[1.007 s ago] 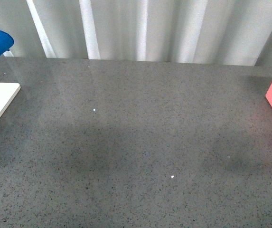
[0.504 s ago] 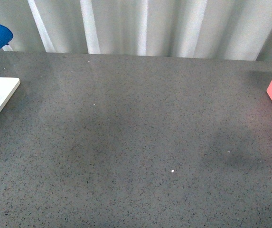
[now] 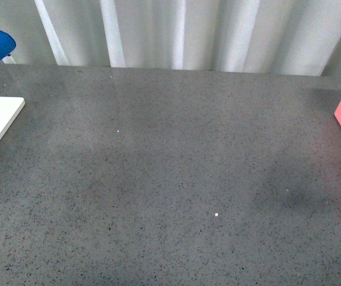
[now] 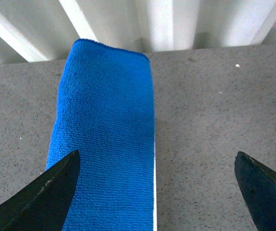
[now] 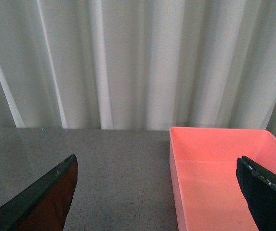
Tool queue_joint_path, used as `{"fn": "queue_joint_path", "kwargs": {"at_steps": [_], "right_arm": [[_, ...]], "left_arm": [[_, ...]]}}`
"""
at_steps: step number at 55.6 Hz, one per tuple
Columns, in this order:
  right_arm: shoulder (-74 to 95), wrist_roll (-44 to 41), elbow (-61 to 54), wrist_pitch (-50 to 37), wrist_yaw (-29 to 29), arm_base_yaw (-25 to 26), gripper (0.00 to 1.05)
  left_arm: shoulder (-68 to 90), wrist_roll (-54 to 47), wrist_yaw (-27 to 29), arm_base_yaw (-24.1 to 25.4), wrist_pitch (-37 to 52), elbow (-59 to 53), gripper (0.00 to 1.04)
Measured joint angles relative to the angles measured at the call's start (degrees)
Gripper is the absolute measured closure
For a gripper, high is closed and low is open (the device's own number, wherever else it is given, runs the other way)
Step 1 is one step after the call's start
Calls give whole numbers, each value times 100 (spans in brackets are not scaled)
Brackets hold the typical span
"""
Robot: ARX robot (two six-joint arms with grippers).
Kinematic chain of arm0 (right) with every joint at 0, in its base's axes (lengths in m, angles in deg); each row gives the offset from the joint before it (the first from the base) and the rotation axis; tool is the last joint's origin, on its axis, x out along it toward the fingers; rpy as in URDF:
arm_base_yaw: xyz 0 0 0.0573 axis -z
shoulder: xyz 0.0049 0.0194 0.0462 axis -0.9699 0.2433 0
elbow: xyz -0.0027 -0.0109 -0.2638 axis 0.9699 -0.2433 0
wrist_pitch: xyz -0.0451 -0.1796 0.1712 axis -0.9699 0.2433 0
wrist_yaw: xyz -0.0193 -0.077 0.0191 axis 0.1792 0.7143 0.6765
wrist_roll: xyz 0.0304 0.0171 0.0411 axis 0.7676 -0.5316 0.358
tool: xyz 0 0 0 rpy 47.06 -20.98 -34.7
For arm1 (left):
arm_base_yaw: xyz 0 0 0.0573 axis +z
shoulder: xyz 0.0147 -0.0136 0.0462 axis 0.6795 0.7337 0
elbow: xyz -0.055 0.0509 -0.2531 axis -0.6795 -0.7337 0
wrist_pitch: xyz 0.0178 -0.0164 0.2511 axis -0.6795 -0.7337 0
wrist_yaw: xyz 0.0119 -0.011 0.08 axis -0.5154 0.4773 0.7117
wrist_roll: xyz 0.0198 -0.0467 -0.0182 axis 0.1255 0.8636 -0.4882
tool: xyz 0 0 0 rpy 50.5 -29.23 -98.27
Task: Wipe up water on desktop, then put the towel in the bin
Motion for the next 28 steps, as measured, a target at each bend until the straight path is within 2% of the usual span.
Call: {"fn": "queue_joint_path", "kwargs": {"at_steps": [14, 28], "right_arm": [[0, 0, 0, 0, 2, 2, 7], [0, 0, 0, 0, 2, 2, 7]], "left_arm": [[789, -439, 144, 247, -542, 758, 7], [1115, -1032, 243, 254, -118, 841, 7]]}}
